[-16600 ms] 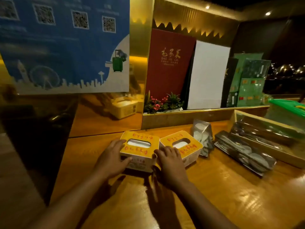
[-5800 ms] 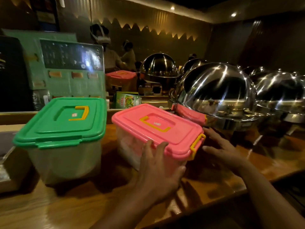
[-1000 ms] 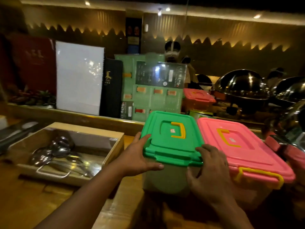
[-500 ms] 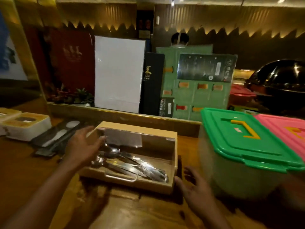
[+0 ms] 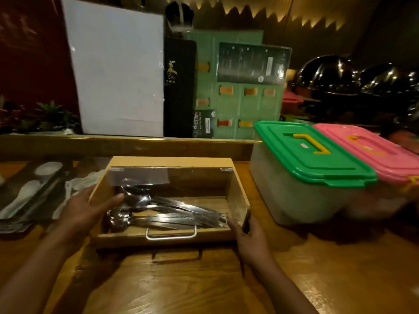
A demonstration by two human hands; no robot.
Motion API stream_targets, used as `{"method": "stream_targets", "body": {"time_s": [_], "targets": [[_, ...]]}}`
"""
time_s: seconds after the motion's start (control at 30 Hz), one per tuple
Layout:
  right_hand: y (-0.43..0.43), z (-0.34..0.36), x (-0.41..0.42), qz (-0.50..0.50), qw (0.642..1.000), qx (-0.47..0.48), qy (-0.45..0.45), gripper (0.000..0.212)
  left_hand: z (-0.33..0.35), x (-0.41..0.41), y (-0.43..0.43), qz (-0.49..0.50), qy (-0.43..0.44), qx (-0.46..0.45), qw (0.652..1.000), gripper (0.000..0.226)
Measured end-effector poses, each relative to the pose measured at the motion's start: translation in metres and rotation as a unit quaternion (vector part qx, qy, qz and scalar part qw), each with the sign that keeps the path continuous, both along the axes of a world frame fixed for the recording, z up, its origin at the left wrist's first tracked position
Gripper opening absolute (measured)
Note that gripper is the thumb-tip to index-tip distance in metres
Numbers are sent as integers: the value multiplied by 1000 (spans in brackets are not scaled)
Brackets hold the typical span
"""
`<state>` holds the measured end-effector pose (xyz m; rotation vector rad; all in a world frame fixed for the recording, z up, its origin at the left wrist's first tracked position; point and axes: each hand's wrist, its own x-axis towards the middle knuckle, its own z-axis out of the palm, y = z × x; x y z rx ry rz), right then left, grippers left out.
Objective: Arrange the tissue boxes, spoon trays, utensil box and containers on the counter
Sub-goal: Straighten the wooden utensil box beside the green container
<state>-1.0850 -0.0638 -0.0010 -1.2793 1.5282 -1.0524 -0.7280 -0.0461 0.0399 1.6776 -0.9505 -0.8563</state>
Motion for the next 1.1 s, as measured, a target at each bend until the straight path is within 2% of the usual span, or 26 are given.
{"method": "stream_targets", "body": {"time_s": [0.07, 0.17, 0.23, 0.5, 0.57, 0.63, 0.73, 0.83, 0.9, 1.1], "targets": [[-3, 1, 0, -7, 1000, -1, 5, 49, -1, -2, -2, 0, 8, -14, 1000, 73], [-10, 2, -6, -14, 1000, 4, -5, 36, -2, -10, -5, -22, 14, -38, 999, 55], [-17, 3, -11, -31, 1000, 3, -6, 31, -3, -18, -9, -37, 14, -44, 998, 53], [-55, -5, -44, -64, 995, -17, 75, 50, -14, -42, -53, -55, 51, -68, 995, 82], [-66, -11, -51, -85, 990, -30, 112, 56, -13, -52, -64, -56, 57, -78, 994, 73], [-72, -15, -55, -105, 981, -59, 152, 57, -11, -61, -72, -59, 66, -87, 992, 54], [-73, -11, -58, -147, 941, -165, 255, 57, -12, -68, -81, -65, 62, -93, 992, 43], [-73, -12, -60, -150, 868, -290, 375, 58, -15, -71, -86, -61, 59, -101, 991, 40], [-79, -13, -65, -132, 825, -323, 445, 56, -14, -74, -89, -57, 57, -100, 992, 42], [-88, -22, -73, -104, 791, -340, 498, 54, -24, -72, -100, -55, 59, -94, 992, 69]]}}
